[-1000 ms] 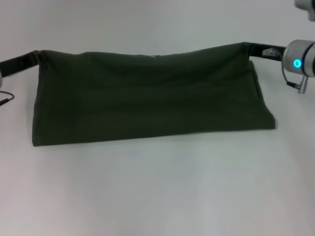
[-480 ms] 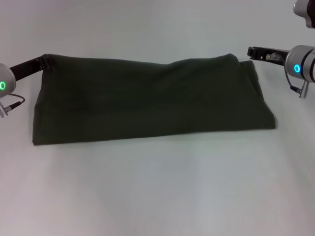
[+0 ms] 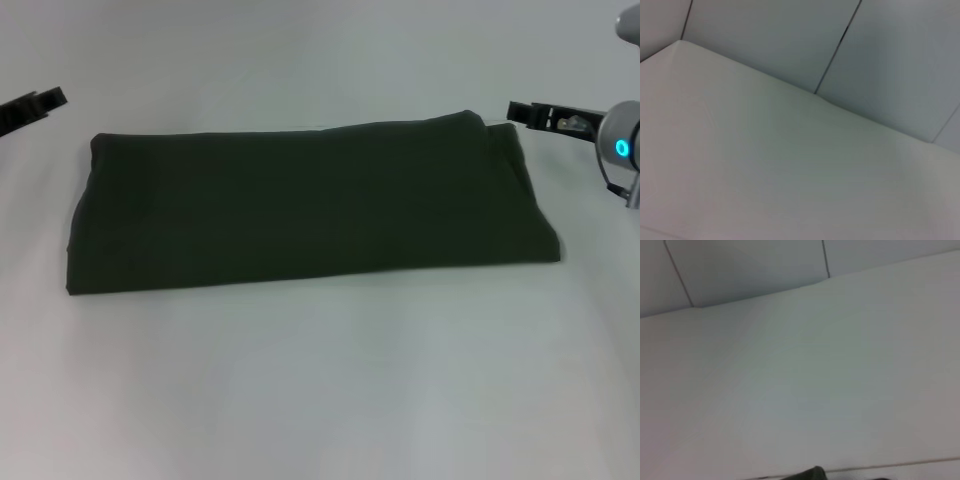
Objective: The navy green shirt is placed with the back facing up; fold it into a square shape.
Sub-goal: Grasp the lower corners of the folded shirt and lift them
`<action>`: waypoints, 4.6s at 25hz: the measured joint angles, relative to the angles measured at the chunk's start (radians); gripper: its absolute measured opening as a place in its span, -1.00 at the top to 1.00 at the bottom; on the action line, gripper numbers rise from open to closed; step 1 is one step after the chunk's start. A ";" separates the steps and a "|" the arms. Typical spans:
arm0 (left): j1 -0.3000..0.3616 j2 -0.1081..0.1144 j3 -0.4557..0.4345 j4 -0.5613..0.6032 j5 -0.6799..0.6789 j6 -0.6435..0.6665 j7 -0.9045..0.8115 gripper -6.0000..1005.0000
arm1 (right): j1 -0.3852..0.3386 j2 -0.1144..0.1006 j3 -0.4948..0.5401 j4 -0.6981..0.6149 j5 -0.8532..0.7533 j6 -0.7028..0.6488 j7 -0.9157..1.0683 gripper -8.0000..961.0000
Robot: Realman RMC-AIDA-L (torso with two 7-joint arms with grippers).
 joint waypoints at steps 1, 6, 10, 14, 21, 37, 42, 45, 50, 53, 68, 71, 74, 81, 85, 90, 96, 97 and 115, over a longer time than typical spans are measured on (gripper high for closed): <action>0.015 0.015 0.000 0.000 -0.001 0.058 -0.003 0.29 | -0.015 -0.001 0.005 -0.016 0.003 -0.024 0.000 -0.33; 0.080 0.054 0.026 0.012 0.008 0.373 -0.003 0.01 | -0.108 -0.019 0.016 -0.129 0.064 -0.269 -0.003 -0.43; 0.131 0.063 0.113 0.047 0.011 0.518 -0.034 -0.30 | -0.157 -0.076 0.017 -0.153 0.097 -0.509 0.009 -0.43; 0.170 0.065 0.175 0.065 0.012 0.501 -0.119 -0.49 | -0.186 -0.129 0.010 -0.146 0.094 -0.657 0.063 -0.43; 0.194 0.085 0.267 0.060 0.044 0.478 -0.321 -0.53 | -0.211 -0.178 0.000 -0.145 0.072 -0.751 0.130 -0.43; 0.206 0.073 0.294 0.031 0.089 0.387 -0.381 -0.52 | -0.214 -0.182 -0.006 -0.146 -0.013 -0.763 0.162 -0.43; 0.206 0.064 0.307 0.026 0.089 0.381 -0.376 -0.51 | -0.214 -0.182 -0.006 -0.146 -0.013 -0.764 0.163 -0.43; 0.207 0.056 0.329 0.025 0.089 0.367 -0.376 -0.51 | -0.214 -0.183 -0.006 -0.146 -0.013 -0.765 0.163 -0.43; 0.209 0.050 0.346 0.026 0.089 0.361 -0.376 -0.51 | -0.214 -0.184 -0.006 -0.146 -0.012 -0.765 0.163 -0.43; 0.209 0.049 0.344 0.032 0.088 0.362 -0.373 -0.51 | -0.214 -0.184 -0.007 -0.146 -0.016 -0.764 0.163 -0.43; 0.216 0.056 0.323 0.058 0.085 0.362 -0.384 -0.50 | -0.208 -0.177 -0.007 -0.145 -0.030 -0.754 0.163 -0.43; 0.217 0.054 0.324 0.054 0.087 0.358 -0.381 -0.50 | -0.207 -0.176 -0.007 -0.144 -0.030 -0.754 0.163 -0.43; 0.217 0.052 0.323 0.054 0.087 0.357 -0.377 -0.50 | -0.206 -0.176 -0.007 -0.144 -0.030 -0.754 0.162 -0.43; 0.218 0.043 0.330 0.050 0.088 0.344 -0.369 -0.50 | -0.205 -0.176 -0.007 -0.145 -0.034 -0.749 0.162 -0.43; 0.222 0.033 0.331 0.050 0.088 0.341 -0.359 -0.50 | -0.205 -0.176 -0.007 -0.145 -0.036 -0.744 0.161 -0.43; 0.220 0.030 0.332 0.051 0.088 0.365 -0.358 -0.50 | -0.203 -0.176 -0.007 -0.145 -0.036 -0.741 0.161 -0.43; 0.218 0.028 0.334 0.051 0.088 0.380 -0.361 -0.50 | -0.198 -0.175 -0.007 -0.144 -0.037 -0.739 0.160 -0.43; 0.217 0.028 0.334 0.051 0.087 0.385 -0.361 -0.50 | -0.197 -0.175 -0.007 -0.144 -0.037 -0.739 0.160 -0.43; 0.217 0.029 0.339 0.051 0.089 0.358 -0.346 0.06 | -0.186 -0.175 -0.018 -0.135 -0.038 -0.731 0.166 -0.43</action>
